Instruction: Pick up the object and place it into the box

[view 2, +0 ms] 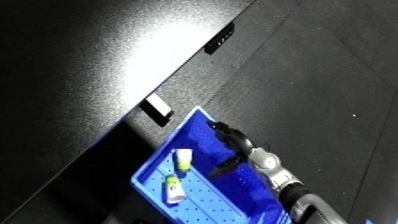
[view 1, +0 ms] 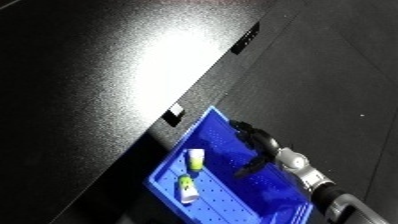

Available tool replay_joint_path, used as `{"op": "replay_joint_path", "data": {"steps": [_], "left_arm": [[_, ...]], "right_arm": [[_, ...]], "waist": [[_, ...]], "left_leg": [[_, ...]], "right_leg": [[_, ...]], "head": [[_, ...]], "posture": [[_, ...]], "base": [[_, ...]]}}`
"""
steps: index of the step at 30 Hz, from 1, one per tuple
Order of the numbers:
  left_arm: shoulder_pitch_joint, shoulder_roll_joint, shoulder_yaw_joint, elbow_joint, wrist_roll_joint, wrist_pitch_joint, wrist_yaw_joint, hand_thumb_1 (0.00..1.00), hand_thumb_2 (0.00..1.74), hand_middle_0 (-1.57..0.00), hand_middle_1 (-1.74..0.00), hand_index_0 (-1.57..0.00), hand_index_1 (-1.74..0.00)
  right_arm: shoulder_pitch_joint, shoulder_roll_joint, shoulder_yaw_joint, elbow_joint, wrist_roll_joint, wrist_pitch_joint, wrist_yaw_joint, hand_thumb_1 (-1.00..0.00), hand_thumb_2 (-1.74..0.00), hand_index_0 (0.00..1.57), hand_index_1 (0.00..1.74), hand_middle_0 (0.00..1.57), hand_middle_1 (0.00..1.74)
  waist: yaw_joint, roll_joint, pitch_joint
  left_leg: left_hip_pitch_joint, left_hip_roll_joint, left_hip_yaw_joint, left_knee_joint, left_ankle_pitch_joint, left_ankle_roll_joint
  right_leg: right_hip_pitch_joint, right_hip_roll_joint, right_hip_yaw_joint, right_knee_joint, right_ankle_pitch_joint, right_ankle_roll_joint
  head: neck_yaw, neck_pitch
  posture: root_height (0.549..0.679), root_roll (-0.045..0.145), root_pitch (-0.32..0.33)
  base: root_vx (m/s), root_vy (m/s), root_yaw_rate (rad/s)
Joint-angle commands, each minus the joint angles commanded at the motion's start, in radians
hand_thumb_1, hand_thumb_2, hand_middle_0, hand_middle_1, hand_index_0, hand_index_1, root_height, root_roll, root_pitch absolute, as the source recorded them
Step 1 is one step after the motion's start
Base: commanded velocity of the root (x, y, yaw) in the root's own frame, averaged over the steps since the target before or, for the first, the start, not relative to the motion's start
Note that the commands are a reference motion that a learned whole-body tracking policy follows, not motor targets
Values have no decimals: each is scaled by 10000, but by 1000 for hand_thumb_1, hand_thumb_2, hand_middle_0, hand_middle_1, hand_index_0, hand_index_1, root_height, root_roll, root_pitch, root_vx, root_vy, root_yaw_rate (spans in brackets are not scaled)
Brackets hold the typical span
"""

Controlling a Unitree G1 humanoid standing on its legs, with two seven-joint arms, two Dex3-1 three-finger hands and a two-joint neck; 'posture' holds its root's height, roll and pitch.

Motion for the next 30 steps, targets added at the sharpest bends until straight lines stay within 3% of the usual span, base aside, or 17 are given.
{"op": "replay_joint_path", "data": {"steps": [5,12,19,26,30], "left_arm": [[-32,25,-45,-63,250,96,82,0,0,0,0,0,0],[-249,-18,-252,-45,607,82,341,0,0,0,0,0,0],[-495,94,-328,33,838,138,473,0,0,0,0,0,0],[-644,226,-234,39,1061,311,620,0,0,0,0,0,0],[-703,254,-215,91,1217,335,634,0,0,0,0,0,0]], "right_arm": [[-248,359,646,-788,-226,658,131,0,0,0,0,0,0],[-936,951,1528,-817,-267,1374,-194,0,0,0,0,0,0],[-1777,1344,2056,60,-384,2132,109,0,0,0,0,0,0],[-1860,1885,2217,1011,11,2516,-118,0,0,0,0,0,0],[-1829,2207,2202,1722,274,2561,18,0,0,0,0,0,0]], "waist": [[313,-137,-79],[823,-335,-113],[1298,-505,-160],[1672,-644,-220],[1873,-689,-231]], "left_leg": [[-47,-5,-182,60,61,-49],[-243,29,-427,144,194,-99],[-537,72,-651,345,342,-99],[-604,71,-823,434,465,-59],[-581,46,-921,343,585,-49]], "right_leg": [[79,-135,-144,108,-84,-30],[145,-308,-370,100,-62,0],[148,-468,-648,276,-87,1],[254,-614,-901,407,-101,70],[357,-677,-1050,367,-50,125]], "head": [[-1511,82],[-3389,448],[-5573,386],[-7287,435],[-8239,358]], "posture": [[632,81,-14],[632,80,-21],[630,73,-28],[629,62,-37],[629,56,-42]], "base": [[-7,-76,184],[-17,-80,157],[6,-66,112],[35,-59,145],[35,-55,187]]}}
